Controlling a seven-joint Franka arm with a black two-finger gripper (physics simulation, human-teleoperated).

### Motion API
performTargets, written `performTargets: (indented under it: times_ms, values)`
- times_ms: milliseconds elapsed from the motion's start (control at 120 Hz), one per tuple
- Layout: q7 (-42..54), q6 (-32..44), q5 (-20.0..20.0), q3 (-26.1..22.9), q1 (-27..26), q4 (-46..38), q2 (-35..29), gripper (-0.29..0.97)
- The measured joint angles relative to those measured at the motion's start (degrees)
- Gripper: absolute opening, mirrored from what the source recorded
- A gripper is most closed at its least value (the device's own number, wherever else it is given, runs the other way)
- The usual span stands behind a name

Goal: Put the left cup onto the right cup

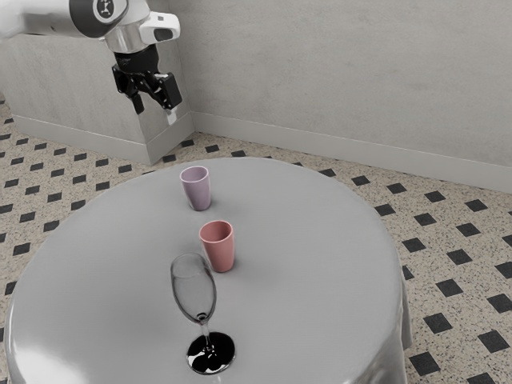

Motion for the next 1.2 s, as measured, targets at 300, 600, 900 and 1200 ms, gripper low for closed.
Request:
performTargets:
  times_ms: [300, 600, 900, 1200]
  values:
    - [0.12, -0.43, -0.09, 0.03, 0.02, 0.03, 0.26, 0.68]
    - [0.4, -1.7, -1.92, 2.19, 0.21, 16.83, 15.31, 0.68]
    - [0.69, -2.88, -4.52, 2.66, 7.42, 40.37, 39.41, 0.68]
    - [0.93, 2.8, -8.91, 2.64, 9.07, 44.51, 49.35, 0.68]
